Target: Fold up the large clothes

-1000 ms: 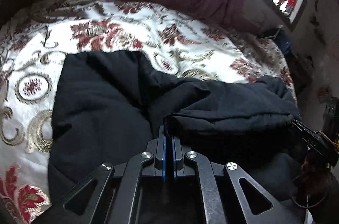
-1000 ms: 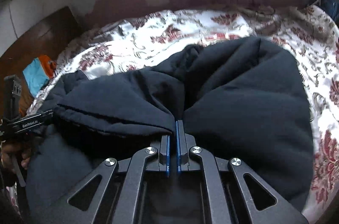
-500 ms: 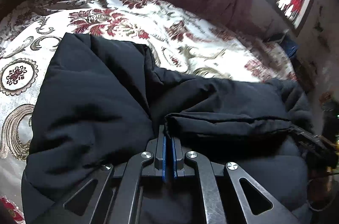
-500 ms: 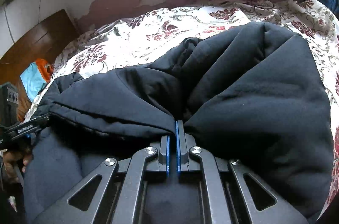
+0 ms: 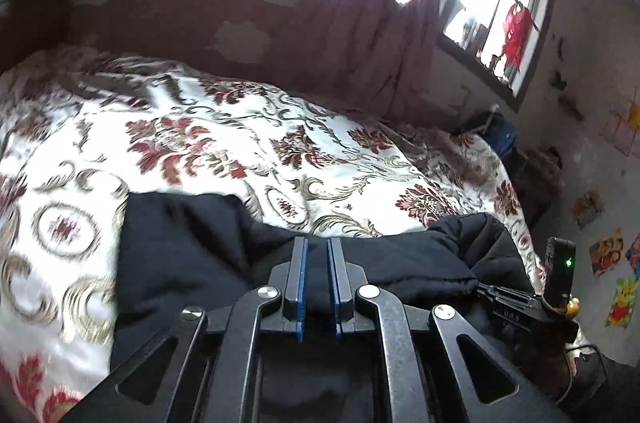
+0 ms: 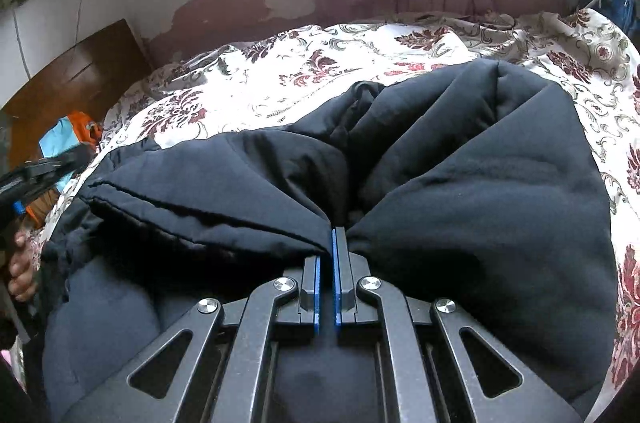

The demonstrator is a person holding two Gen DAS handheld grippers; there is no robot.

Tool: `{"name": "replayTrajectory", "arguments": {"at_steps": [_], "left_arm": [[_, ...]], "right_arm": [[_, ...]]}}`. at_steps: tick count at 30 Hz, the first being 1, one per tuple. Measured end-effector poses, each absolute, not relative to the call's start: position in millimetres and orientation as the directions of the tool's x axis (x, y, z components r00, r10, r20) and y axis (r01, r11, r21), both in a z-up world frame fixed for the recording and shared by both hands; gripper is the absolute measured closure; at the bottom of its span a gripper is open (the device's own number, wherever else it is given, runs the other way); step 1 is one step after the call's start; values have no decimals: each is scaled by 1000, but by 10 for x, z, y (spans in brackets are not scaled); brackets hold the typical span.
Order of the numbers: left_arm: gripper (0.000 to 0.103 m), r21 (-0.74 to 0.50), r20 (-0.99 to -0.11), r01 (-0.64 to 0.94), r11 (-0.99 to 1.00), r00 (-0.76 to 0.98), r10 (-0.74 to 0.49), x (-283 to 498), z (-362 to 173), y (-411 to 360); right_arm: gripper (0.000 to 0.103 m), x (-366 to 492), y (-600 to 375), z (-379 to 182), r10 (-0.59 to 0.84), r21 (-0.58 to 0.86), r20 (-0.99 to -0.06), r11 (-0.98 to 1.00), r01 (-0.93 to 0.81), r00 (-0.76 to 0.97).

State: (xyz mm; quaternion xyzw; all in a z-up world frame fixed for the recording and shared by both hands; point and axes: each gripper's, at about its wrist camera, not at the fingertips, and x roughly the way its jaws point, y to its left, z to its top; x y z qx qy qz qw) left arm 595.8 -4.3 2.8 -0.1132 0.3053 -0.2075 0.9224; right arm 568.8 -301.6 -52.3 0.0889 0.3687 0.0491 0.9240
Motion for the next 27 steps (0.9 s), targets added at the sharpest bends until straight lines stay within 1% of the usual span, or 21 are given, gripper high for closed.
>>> {"name": "replayTrajectory", "arguments": {"at_steps": [2,6,8,9,10,11,12,13,14,16,17,18,19,20,23,24,25,27], "left_arm": [[93,-334,-553,333,882,689,-469,6115,3,-183],[93,-363,-630,360,859,585,-511,6348,-239,-470],[93,-346,-650,374,860,566,-507,6341,-346,-550],[93,-339,-651,381,860,565,-507,6319,-373,-566],[93,-334,-648,387,859,568,-508,6299,-398,-559],[93,-343,-642,391,854,566,-517,6286,-421,-542],[93,-356,-638,391,849,562,-527,6285,-440,-519],[93,-364,-638,391,845,557,-532,6280,-451,-512],[93,-367,-642,393,843,550,-535,6281,-470,-511],[93,-359,-645,403,842,544,-536,6272,-479,-516],[93,-356,-647,409,840,541,-538,6264,-485,-520],[93,-356,-648,414,838,537,-541,6271,-488,-526],[93,-356,-649,419,835,532,-544,6278,-494,-528],[93,-357,-651,425,832,525,-548,6273,-500,-522],[93,-352,-677,469,810,470,-566,6258,-548,-515],[93,-351,-686,485,801,449,-572,6249,-571,-514],[93,-350,-694,504,790,427,-580,6241,-594,-514],[93,-356,-707,529,770,387,-592,6240,-647,-507]], "right_arm": [[98,5668,-3025,-461,162,201,-672,979,-33,723],[96,5584,-3079,-195,210,228,-665,971,-72,717],[91,5550,-3089,-1,222,223,-638,970,-99,738],[82,5546,-3092,112,221,214,-617,971,-110,755],[67,5546,-3093,200,224,213,-596,970,-118,771],[61,5557,-3096,307,233,221,-566,967,-127,791],[58,5581,-3099,390,242,234,-536,963,-134,809],[58,5627,-3088,430,252,247,-523,959,-138,814],[58,5723,-3046,423,271,266,-536,953,-145,799],[61,5945,-2881,259,311,277,-619,946,-171,721],[66,6058,-2787,105,322,271,-678,945,-183,660],[74,6133,-2714,-34,321,264,-730,947,-184,604],[74,6179,-2655,-196,287,230,-782,958,-172,553],[74,6166,-2633,-286,270,209,-803,963,-173,531],[74,6111,-2681,-360,293,218,-833,953,-209,470],[75,6104,-2695,-377,293,208,-847,950,-231,443],[81,6105,-2688,-389,277,183,-860,952,-247,429],[86,6134,-2653,-461,225,119,-883,956,-266,412]]}}
